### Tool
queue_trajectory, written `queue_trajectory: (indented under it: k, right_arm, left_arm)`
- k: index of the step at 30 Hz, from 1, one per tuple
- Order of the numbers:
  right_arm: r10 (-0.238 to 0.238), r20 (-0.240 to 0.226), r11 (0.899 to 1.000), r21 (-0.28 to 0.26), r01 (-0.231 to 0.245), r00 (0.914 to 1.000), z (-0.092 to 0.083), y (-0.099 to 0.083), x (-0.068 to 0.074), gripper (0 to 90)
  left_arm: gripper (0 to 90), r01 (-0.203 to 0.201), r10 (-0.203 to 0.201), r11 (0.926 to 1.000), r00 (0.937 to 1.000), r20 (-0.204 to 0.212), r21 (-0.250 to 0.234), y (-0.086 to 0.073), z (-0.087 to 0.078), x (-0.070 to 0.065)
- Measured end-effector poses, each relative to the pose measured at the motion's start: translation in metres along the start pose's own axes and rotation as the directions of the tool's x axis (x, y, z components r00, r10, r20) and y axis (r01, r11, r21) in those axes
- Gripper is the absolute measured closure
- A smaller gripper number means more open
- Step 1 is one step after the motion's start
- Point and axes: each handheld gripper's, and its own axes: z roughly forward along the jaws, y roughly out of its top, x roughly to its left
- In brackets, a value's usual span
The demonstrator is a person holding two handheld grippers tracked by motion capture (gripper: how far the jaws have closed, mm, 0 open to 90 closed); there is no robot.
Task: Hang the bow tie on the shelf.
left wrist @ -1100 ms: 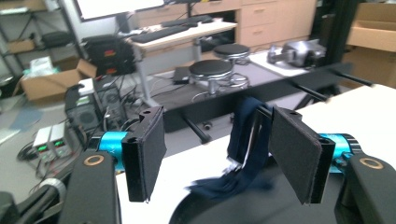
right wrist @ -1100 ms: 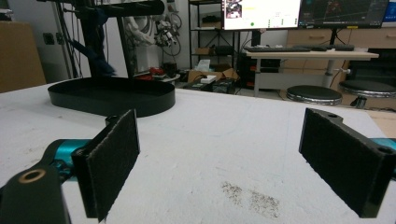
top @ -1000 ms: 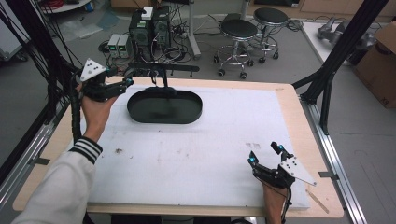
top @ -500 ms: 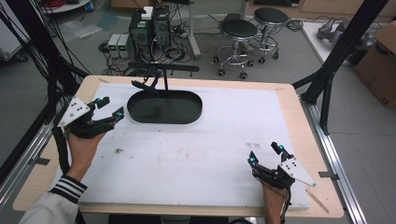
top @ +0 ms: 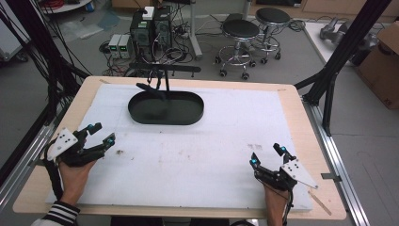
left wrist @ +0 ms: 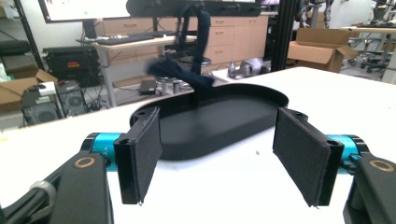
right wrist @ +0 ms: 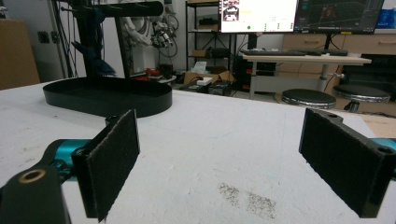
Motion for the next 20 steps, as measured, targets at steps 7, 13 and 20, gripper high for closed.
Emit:
queue_trajectory:
  k: [7, 13, 20]
  right_arm:
    - [-0.003, -0.001, 1.000, -0.002, 0.003, 1.0000, 0.000, 0.000, 0.000, 11.3]
    - [0.000, -0.001, 1.000, 0.000, 0.000, 1.0000, 0.000, 0.000, 0.000, 11.3]
    - [-0.001, -0.001, 1.000, 0.000, 0.001, 1.0000, 0.000, 0.000, 0.000, 11.3]
  left_arm:
    - [31.6, -0.008, 0.008, 1.0000, 1.0000, 0.001, -0.006, -0.024, -0.008, -0.001]
    - [28.2, -0.012, 0.012, 0.9999, 0.9999, -0.006, -0.011, -0.029, -0.011, -0.002]
    - [26.9, -0.003, 0.002, 0.9992, 0.9999, -0.013, -0.040, -0.032, -0.015, -0.002]
